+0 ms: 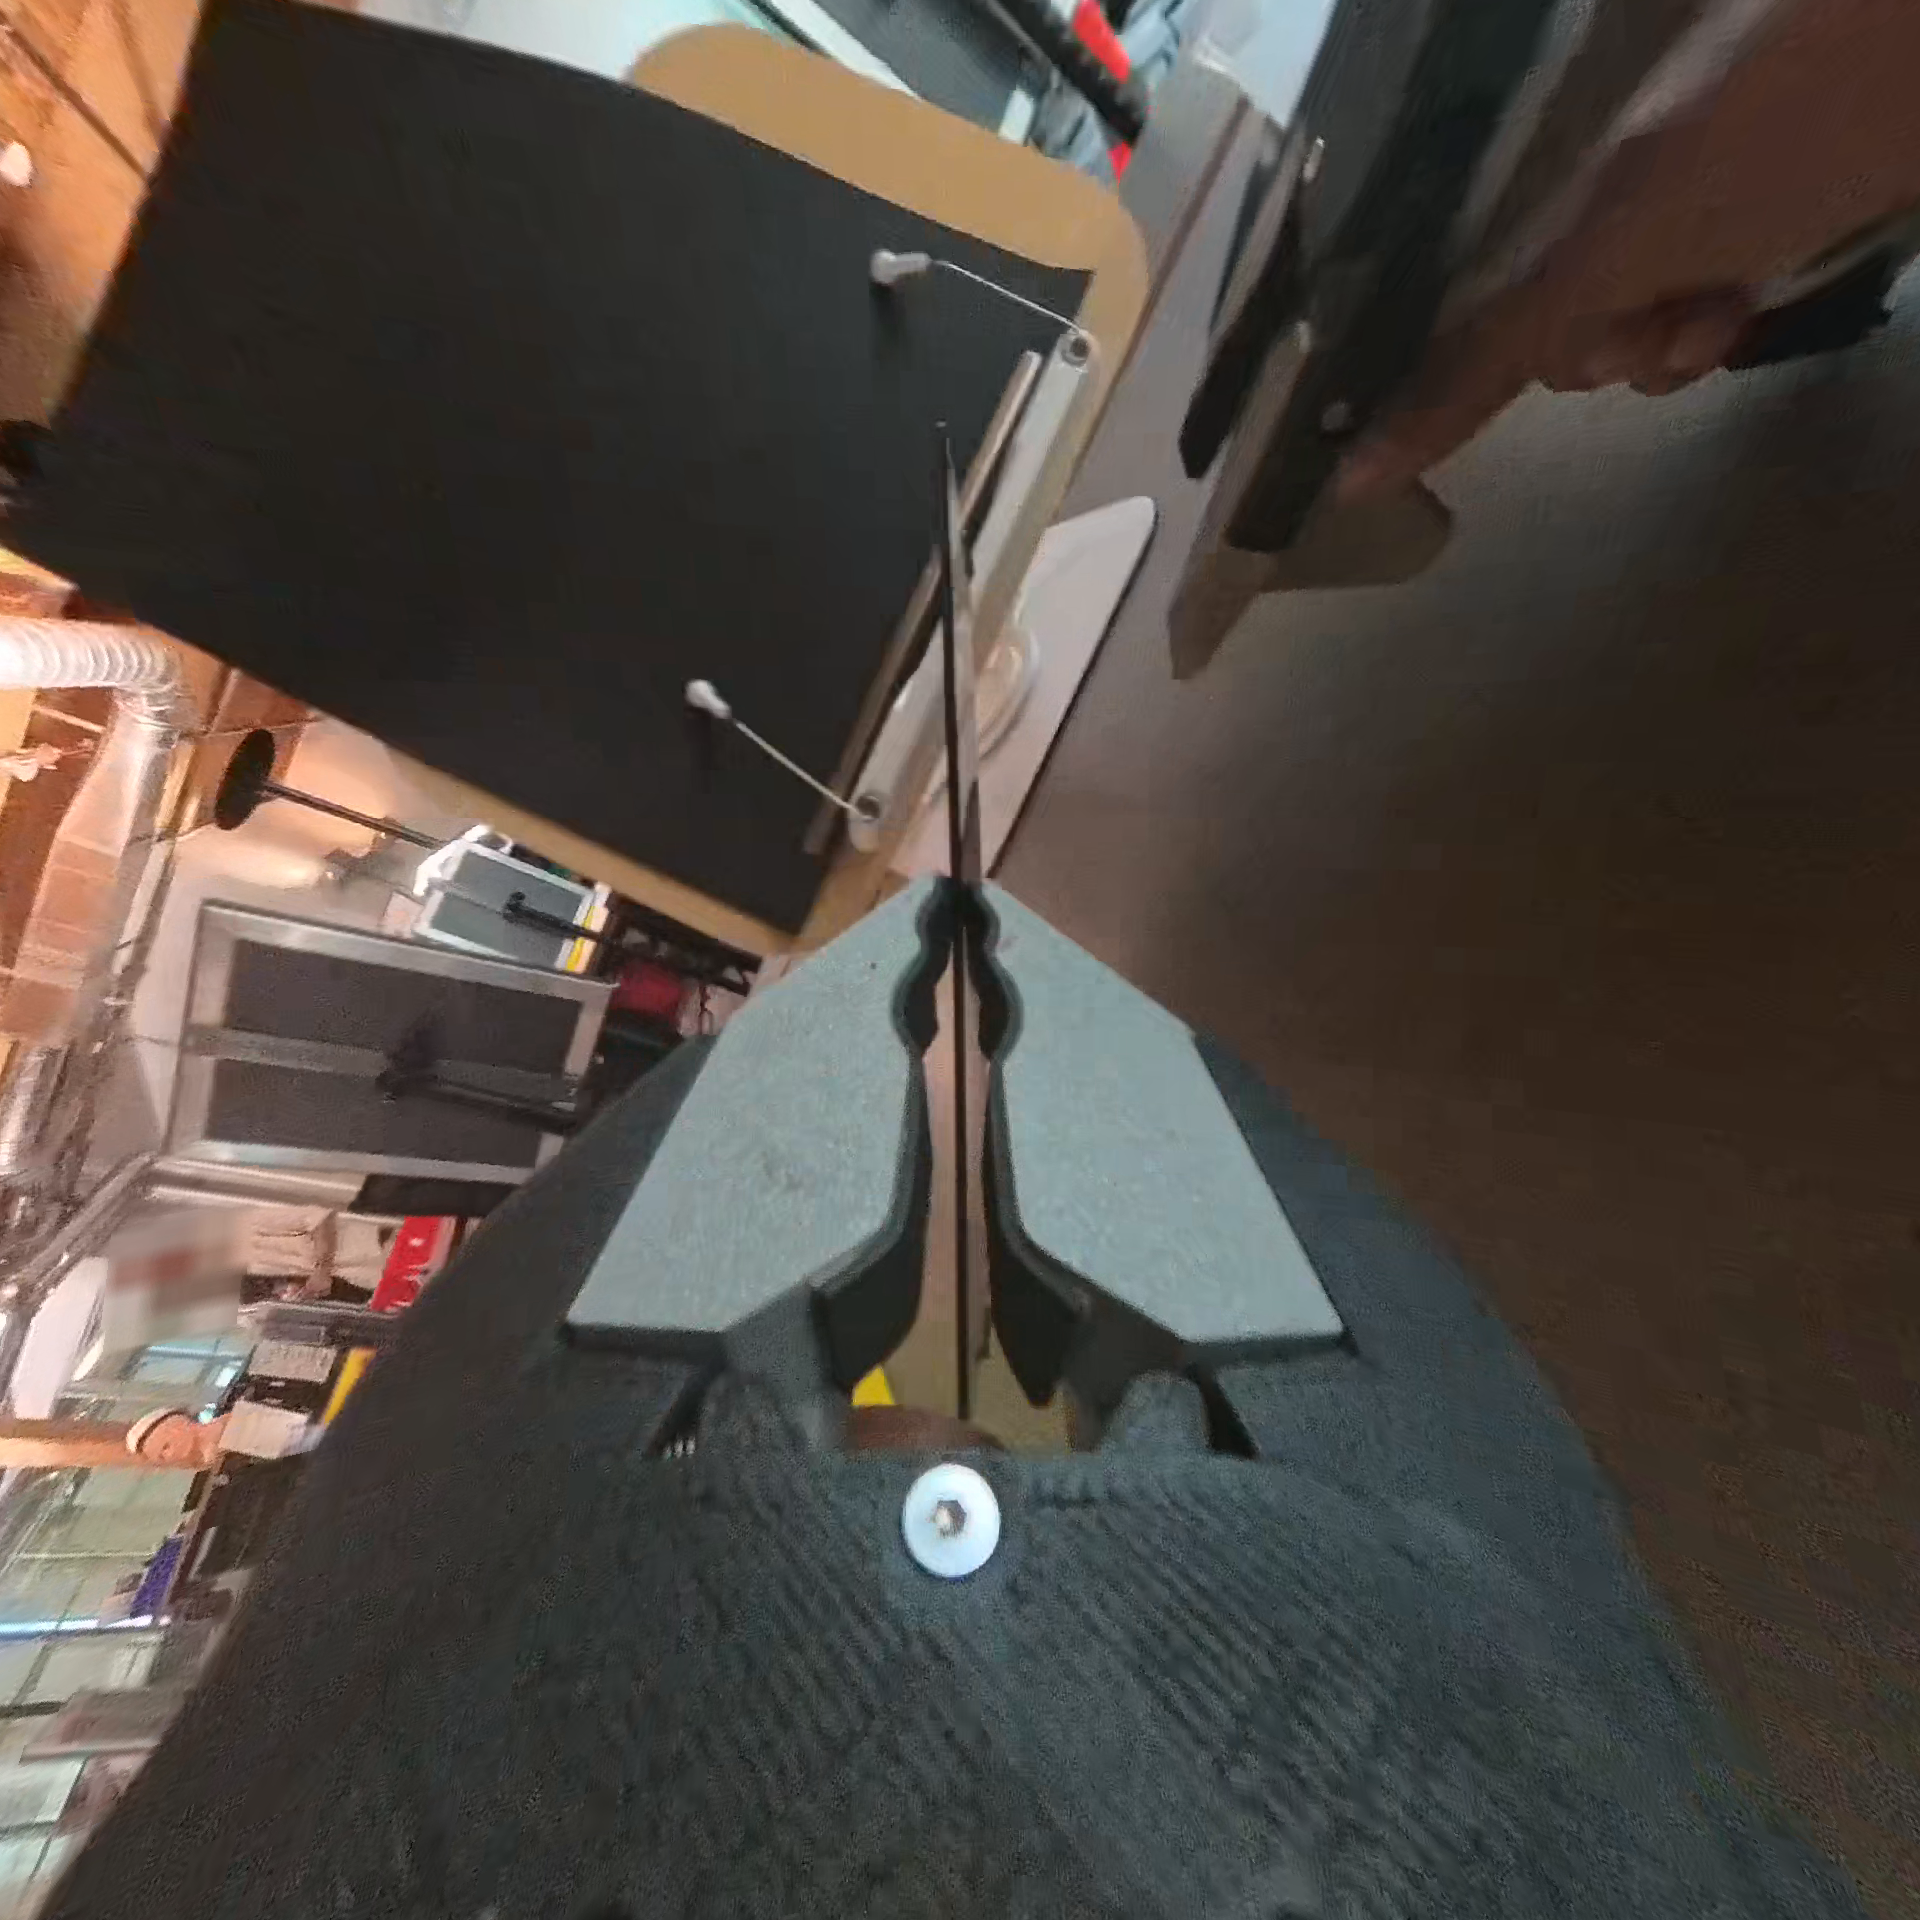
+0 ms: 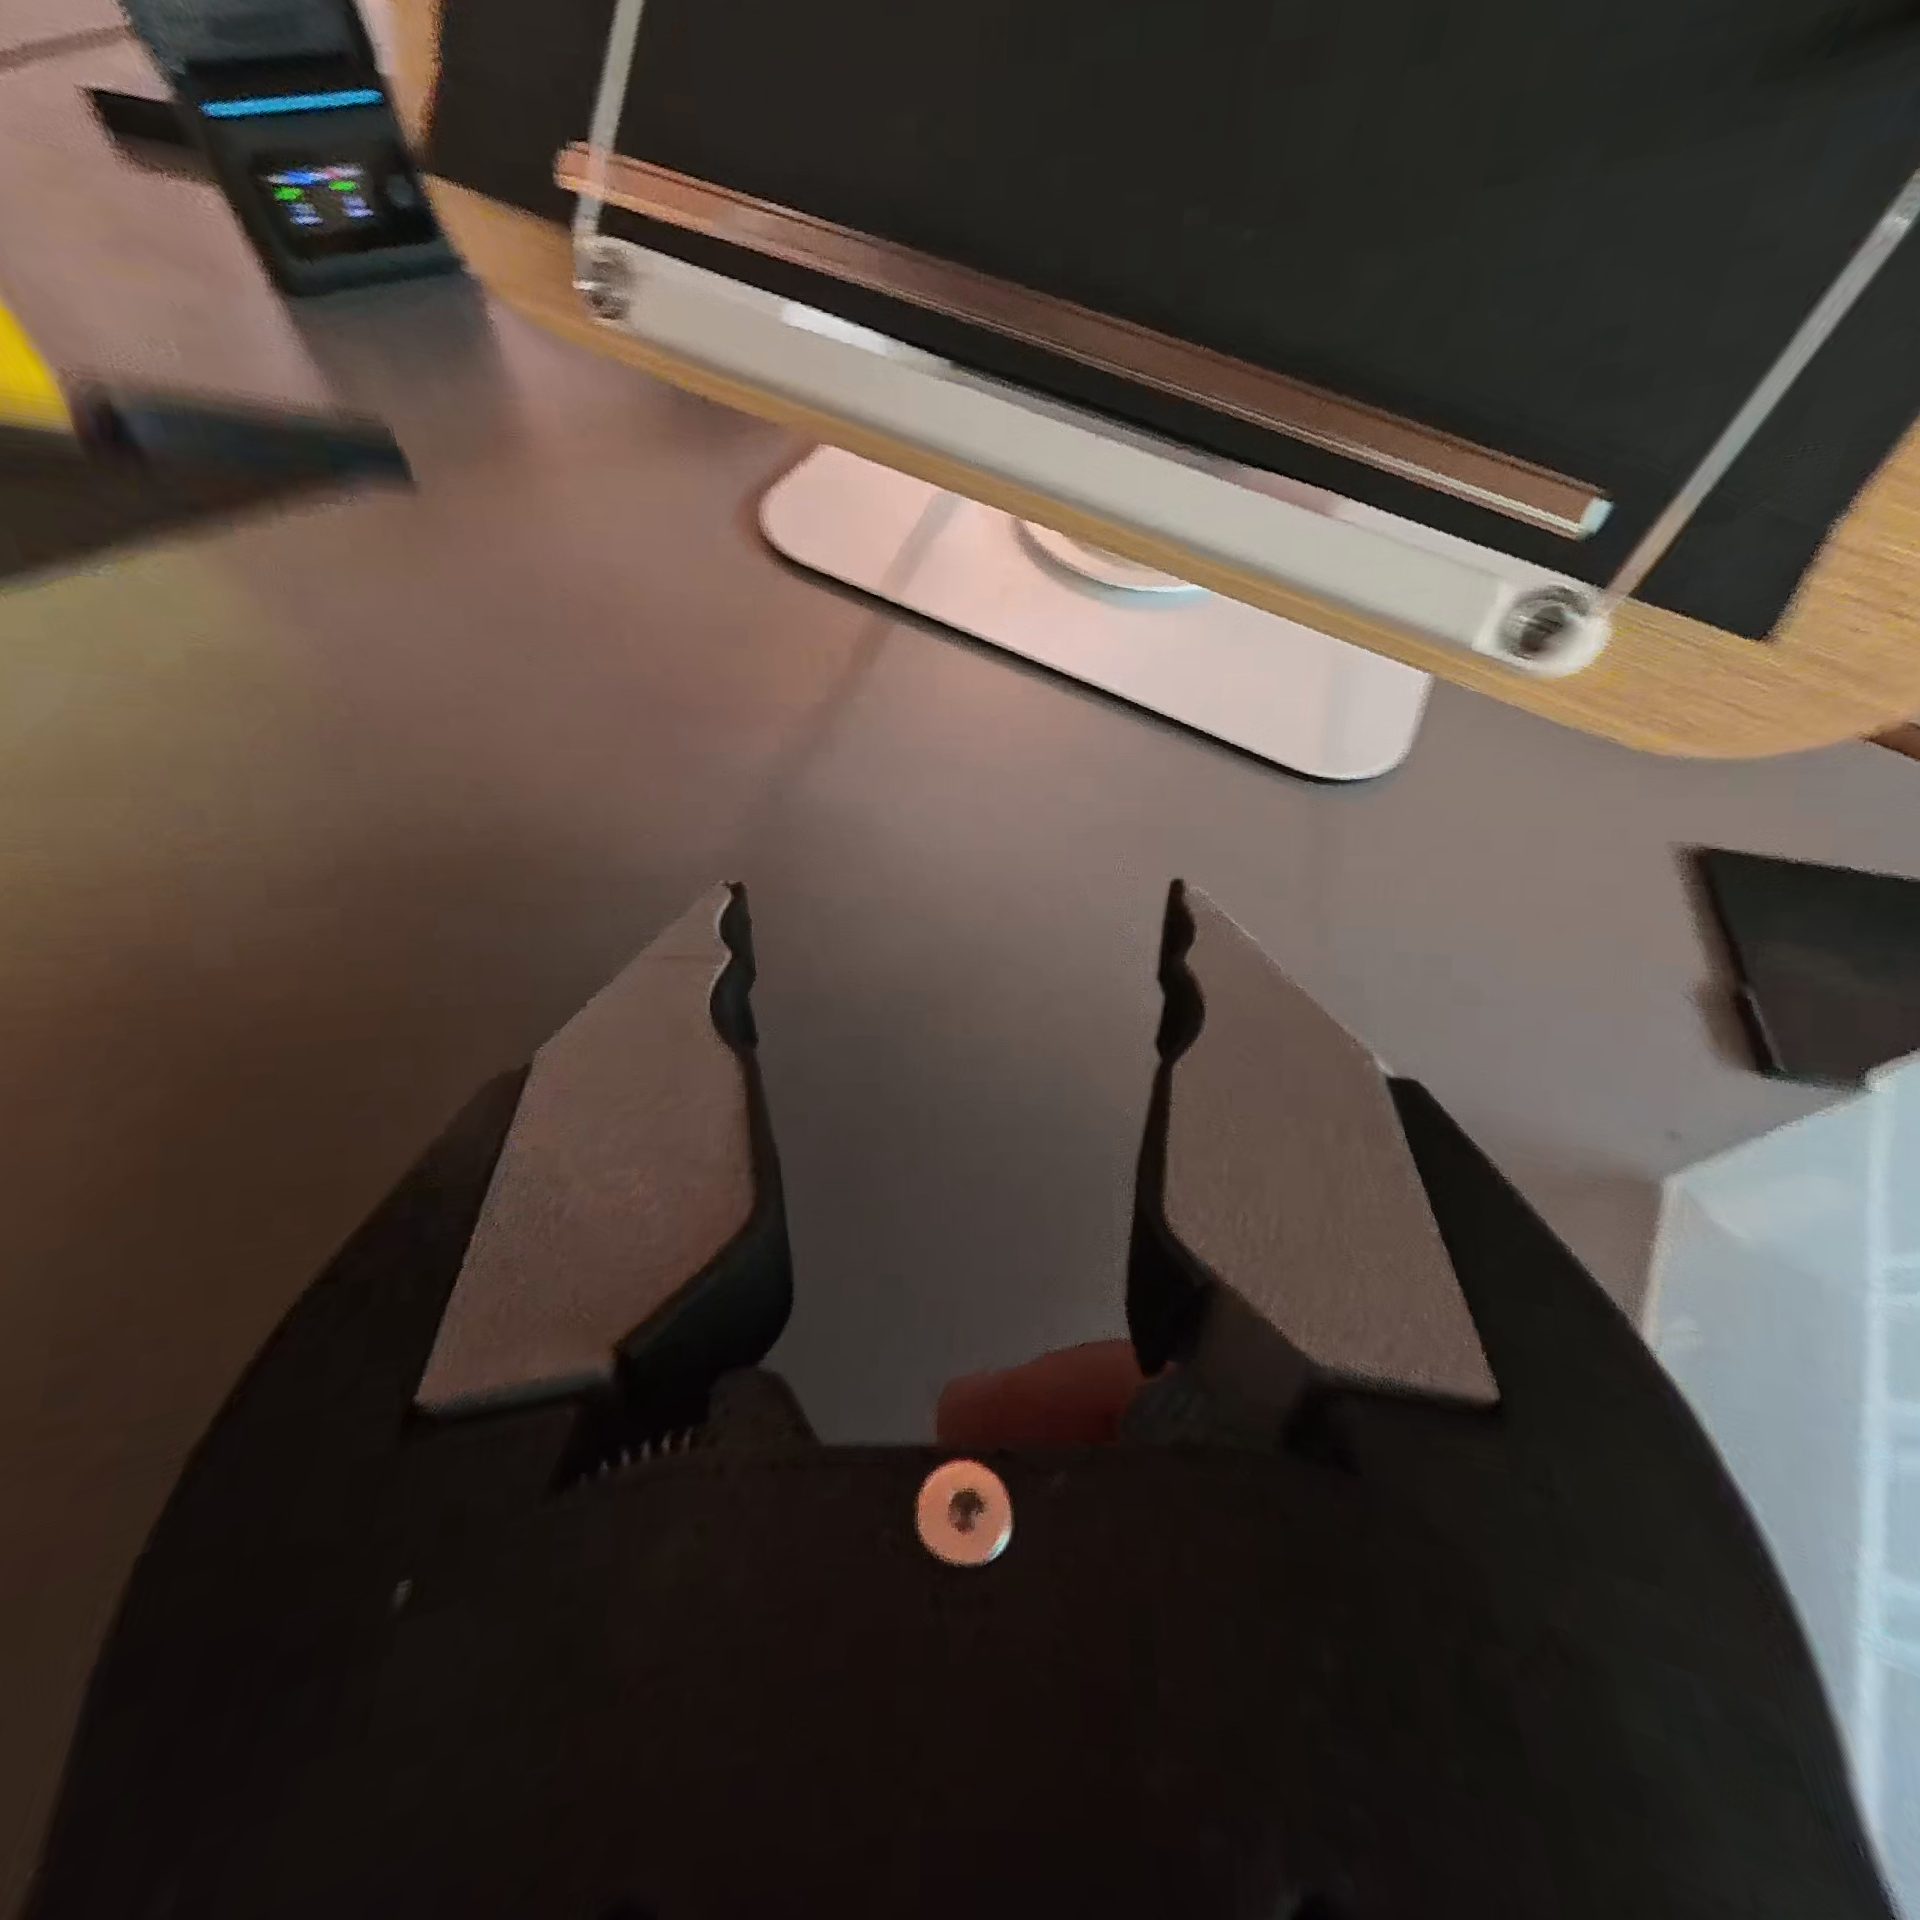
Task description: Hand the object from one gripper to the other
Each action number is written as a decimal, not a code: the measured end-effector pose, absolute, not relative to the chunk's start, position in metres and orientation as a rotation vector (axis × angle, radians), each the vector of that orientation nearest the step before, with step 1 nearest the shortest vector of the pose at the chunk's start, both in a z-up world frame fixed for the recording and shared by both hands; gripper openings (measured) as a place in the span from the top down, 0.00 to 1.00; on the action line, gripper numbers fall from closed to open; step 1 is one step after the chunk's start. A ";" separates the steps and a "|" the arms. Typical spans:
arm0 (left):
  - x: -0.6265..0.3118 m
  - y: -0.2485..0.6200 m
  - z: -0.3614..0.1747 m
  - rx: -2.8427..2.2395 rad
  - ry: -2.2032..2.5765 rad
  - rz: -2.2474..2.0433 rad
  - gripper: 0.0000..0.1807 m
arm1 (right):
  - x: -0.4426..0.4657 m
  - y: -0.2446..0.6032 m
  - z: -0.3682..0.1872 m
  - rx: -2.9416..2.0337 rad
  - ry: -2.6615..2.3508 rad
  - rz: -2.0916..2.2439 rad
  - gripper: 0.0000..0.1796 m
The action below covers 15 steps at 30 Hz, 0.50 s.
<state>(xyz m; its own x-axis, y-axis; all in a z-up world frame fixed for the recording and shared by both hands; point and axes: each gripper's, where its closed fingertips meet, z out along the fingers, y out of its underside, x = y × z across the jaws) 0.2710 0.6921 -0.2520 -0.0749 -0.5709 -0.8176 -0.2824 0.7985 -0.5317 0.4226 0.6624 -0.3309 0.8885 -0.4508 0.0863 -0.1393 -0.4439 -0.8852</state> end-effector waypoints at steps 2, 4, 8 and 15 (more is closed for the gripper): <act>0.281 0.689 -0.266 -0.620 1.660 -0.267 1.00 | 0.434 0.656 -0.329 -2.002 0.491 -0.401 0.52; 0.287 0.687 -0.266 -0.573 1.615 -0.305 1.00 | 0.433 0.657 -0.321 -1.975 0.462 -0.353 0.51; 0.299 0.691 -0.261 -0.580 1.581 -0.426 1.00 | 0.409 0.666 -0.299 -1.911 0.252 -0.281 0.66; 0.287 0.690 -0.247 -0.659 1.500 -0.916 1.00 | 0.351 0.678 -0.274 -1.811 0.020 -0.061 0.72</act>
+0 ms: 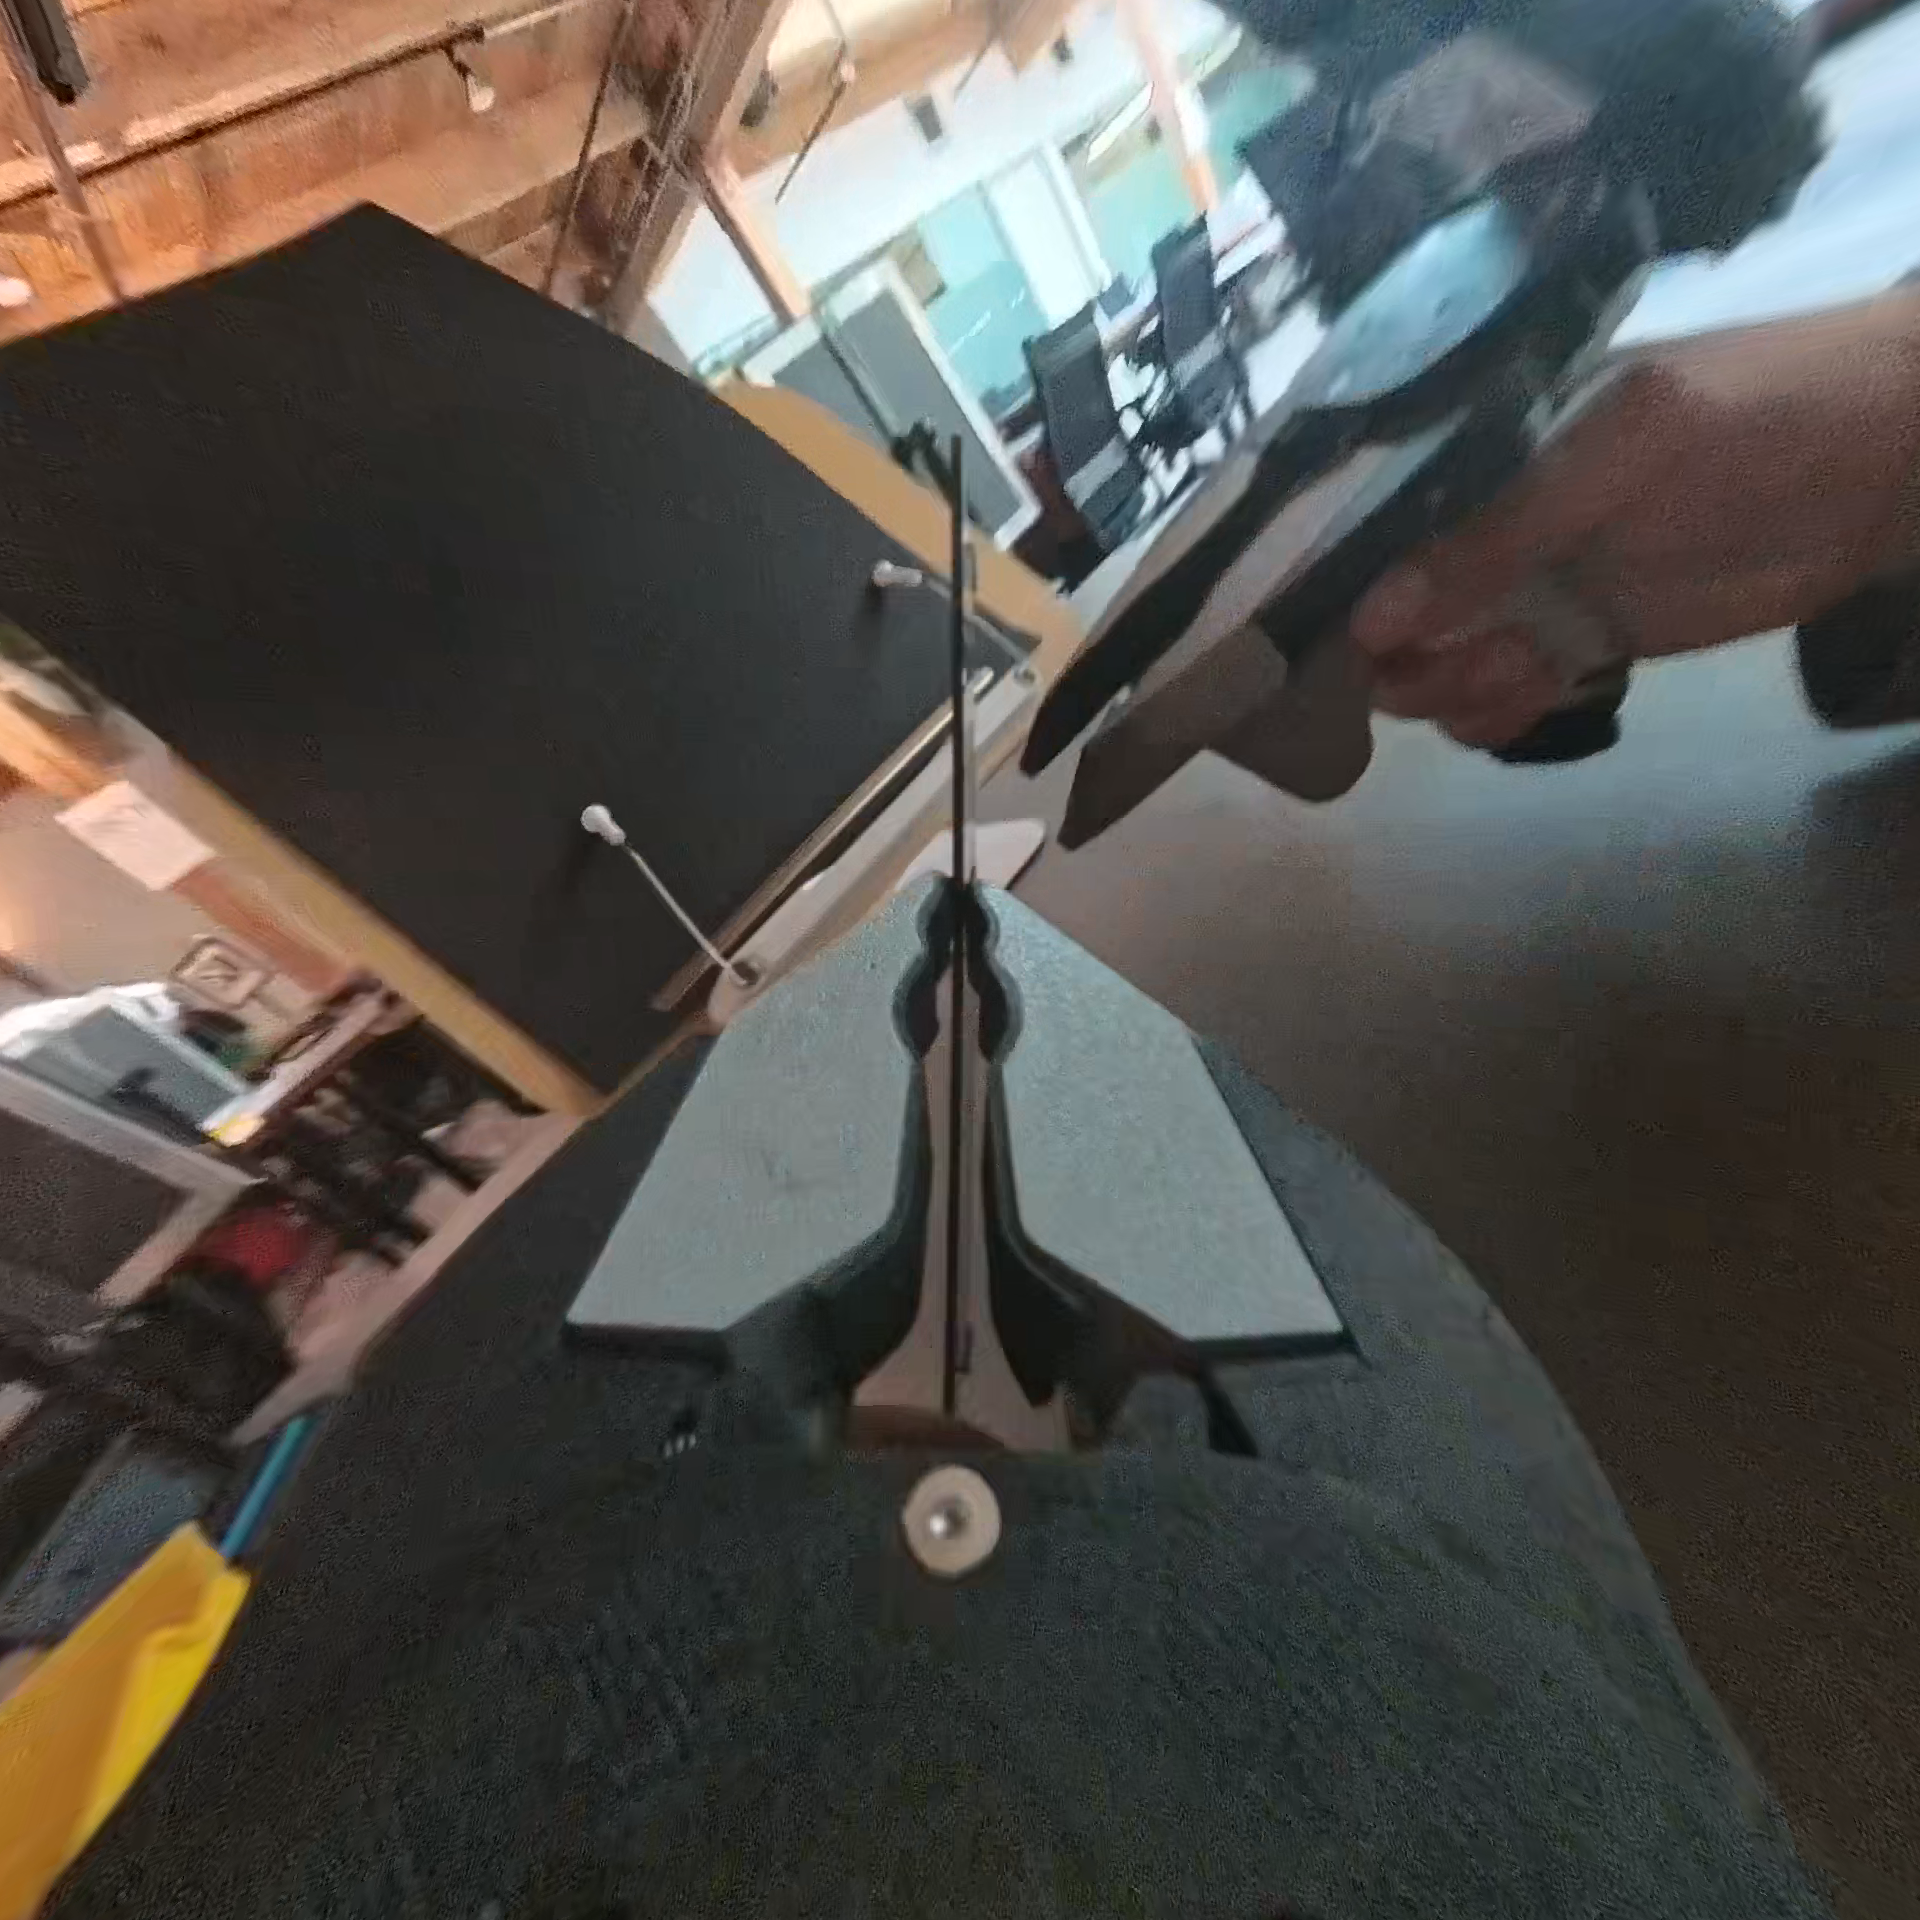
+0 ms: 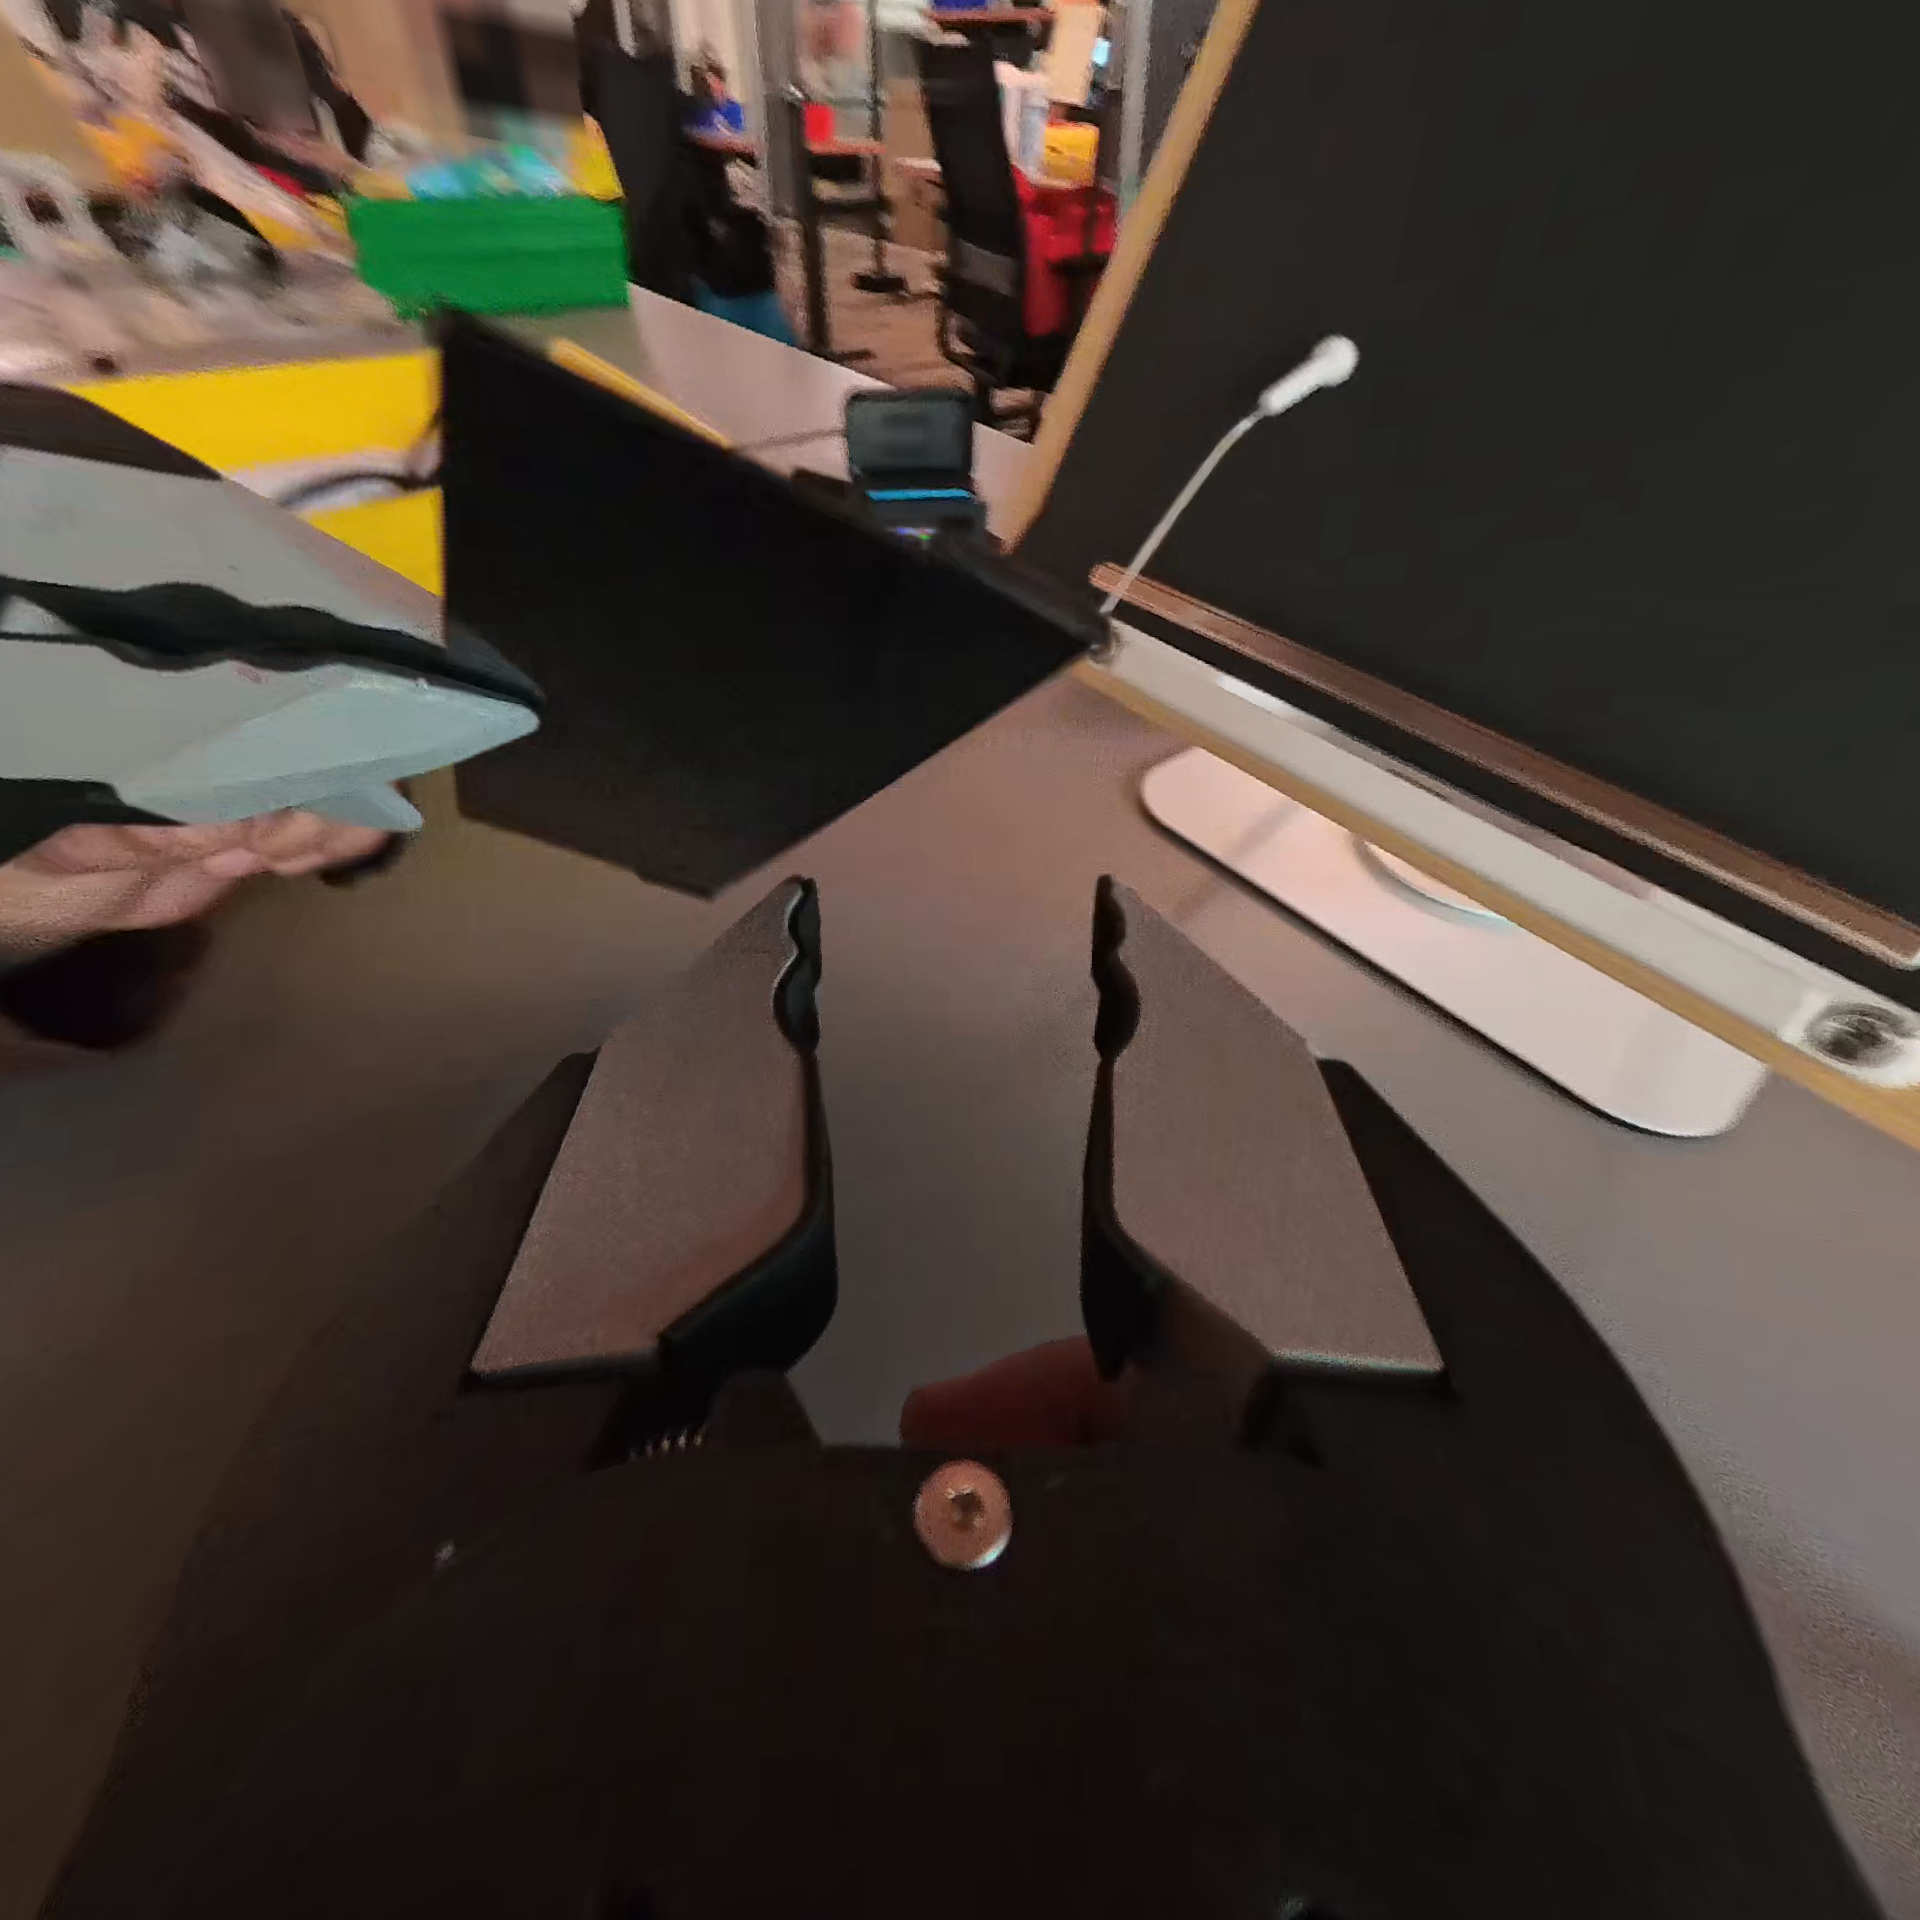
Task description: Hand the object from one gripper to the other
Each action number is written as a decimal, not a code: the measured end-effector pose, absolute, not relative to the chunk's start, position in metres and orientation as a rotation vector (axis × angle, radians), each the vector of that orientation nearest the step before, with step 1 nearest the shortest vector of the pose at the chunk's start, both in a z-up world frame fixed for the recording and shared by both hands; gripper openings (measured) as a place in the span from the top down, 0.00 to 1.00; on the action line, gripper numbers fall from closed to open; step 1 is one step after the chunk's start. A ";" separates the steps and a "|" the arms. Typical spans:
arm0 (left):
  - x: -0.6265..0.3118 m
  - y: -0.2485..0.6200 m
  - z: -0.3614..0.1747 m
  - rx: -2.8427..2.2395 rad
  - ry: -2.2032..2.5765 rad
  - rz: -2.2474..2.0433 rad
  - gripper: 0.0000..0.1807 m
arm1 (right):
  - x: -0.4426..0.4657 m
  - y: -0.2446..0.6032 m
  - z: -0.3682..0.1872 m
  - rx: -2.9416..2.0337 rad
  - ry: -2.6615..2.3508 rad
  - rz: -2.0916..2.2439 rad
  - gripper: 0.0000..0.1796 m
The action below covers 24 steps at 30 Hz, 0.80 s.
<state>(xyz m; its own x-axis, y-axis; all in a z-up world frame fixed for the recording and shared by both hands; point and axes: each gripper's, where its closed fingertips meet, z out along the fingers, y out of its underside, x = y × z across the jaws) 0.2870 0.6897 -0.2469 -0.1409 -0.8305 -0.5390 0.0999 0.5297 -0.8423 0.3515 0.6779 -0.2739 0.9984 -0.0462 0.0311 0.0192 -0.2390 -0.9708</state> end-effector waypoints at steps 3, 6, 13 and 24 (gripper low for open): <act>0.272 0.682 -0.222 -0.652 1.408 -1.177 1.00 | 0.332 0.678 -0.261 -1.740 -0.034 0.077 0.71; 0.263 0.668 -0.212 -0.644 1.407 -1.415 1.00 | 0.289 0.670 -0.238 -1.587 -0.207 0.272 0.81; 0.275 0.686 -0.218 -0.840 1.358 -1.467 0.97 | 0.283 0.663 -0.224 -1.493 -0.315 0.096 1.00; 0.293 0.696 -0.234 -1.085 1.375 -1.563 0.71 | 0.342 0.664 -0.230 -1.479 -0.432 -1.170 1.00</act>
